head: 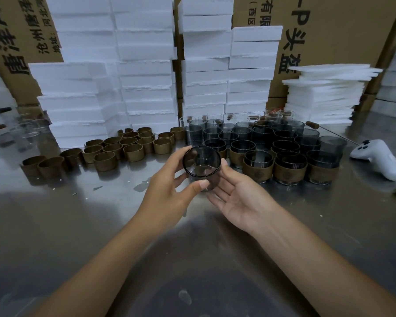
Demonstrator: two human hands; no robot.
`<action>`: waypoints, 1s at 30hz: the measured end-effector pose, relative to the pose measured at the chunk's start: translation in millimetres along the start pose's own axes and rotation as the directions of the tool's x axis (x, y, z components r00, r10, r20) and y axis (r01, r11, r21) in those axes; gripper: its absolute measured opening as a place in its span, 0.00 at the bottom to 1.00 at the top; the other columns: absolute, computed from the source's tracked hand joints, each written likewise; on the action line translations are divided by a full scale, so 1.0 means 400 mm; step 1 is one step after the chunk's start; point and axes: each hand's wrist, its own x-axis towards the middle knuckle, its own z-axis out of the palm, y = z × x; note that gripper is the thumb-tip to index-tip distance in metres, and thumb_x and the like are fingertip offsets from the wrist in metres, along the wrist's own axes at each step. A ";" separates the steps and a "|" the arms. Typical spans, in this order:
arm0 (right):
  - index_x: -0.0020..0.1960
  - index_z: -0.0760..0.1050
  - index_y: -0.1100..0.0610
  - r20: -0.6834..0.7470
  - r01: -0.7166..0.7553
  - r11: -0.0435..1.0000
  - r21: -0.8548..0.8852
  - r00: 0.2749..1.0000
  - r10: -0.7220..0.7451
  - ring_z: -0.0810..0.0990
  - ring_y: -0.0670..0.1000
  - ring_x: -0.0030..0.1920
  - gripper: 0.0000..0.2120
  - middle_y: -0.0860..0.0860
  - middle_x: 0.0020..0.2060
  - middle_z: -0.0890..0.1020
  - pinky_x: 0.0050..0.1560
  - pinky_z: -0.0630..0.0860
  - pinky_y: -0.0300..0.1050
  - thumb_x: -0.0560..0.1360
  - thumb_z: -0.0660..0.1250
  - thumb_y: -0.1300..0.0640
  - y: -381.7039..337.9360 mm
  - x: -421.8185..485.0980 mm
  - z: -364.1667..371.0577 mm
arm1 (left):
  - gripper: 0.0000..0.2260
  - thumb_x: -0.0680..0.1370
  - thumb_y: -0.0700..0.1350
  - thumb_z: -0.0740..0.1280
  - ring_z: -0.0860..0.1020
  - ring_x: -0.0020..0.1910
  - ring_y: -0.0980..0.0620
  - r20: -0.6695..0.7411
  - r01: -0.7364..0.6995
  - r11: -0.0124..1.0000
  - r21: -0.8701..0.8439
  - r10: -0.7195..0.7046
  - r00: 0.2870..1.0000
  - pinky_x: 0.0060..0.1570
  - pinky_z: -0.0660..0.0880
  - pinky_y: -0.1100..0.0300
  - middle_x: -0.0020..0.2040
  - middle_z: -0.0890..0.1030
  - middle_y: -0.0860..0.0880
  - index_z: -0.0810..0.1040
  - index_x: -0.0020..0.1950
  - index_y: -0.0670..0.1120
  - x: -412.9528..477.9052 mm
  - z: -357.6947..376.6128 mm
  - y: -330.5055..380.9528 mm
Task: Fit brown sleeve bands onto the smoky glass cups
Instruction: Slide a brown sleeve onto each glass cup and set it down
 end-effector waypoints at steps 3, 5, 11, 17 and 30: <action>0.48 0.79 0.58 0.087 0.057 0.998 0.030 0.994 -0.059 0.85 0.47 0.40 0.10 0.52 0.39 0.86 0.49 0.78 0.43 0.78 0.63 0.52 0.002 0.001 0.000 | 0.23 0.74 0.36 0.70 0.74 0.62 0.63 -0.017 0.009 0.998 -0.063 -0.010 1.000 0.64 0.72 0.60 0.56 0.79 0.62 0.71 0.62 0.58 -0.001 0.005 0.006; 0.49 0.79 0.58 0.130 0.076 0.996 0.044 0.988 -0.081 0.85 0.48 0.41 0.12 0.51 0.39 0.86 0.51 0.79 0.45 0.79 0.62 0.51 0.004 0.001 0.002 | 0.22 0.74 0.35 0.70 0.75 0.62 0.62 -0.027 0.016 0.994 -0.110 -0.020 0.999 0.63 0.73 0.60 0.56 0.79 0.59 0.72 0.63 0.54 -0.001 0.009 0.012; 0.46 0.84 0.51 0.253 0.062 0.998 0.002 0.965 -0.061 0.81 0.49 0.54 0.18 0.49 0.46 0.86 0.70 0.66 0.55 0.79 0.58 0.43 0.012 -0.004 0.010 | 0.21 0.74 0.33 0.69 0.78 0.54 0.66 -0.031 0.035 0.981 -0.188 -0.042 0.999 0.48 0.72 0.74 0.55 0.79 0.56 0.71 0.65 0.46 0.001 0.015 0.027; 0.60 0.79 0.51 0.326 0.014 1.000 -0.013 0.945 -0.009 0.74 0.50 0.67 0.24 0.51 0.60 0.81 0.72 0.62 0.60 0.77 0.54 0.37 0.020 -0.014 0.022 | 0.20 0.74 0.34 0.69 0.77 0.59 0.61 -0.041 0.021 0.974 -0.224 -0.031 0.999 0.50 0.72 0.74 0.57 0.79 0.54 0.72 0.64 0.48 0.000 0.018 0.035; 0.63 0.76 0.57 0.225 -0.192 0.941 -0.278 0.940 0.258 0.82 0.50 0.53 0.41 0.56 0.56 0.83 0.52 0.78 0.51 0.70 0.51 0.26 0.002 -0.023 0.017 | 0.20 0.74 0.36 0.70 0.76 0.59 0.62 -0.051 0.029 0.980 -0.198 -0.040 0.998 0.51 0.73 0.73 0.55 0.80 0.58 0.73 0.60 0.54 0.004 0.005 0.024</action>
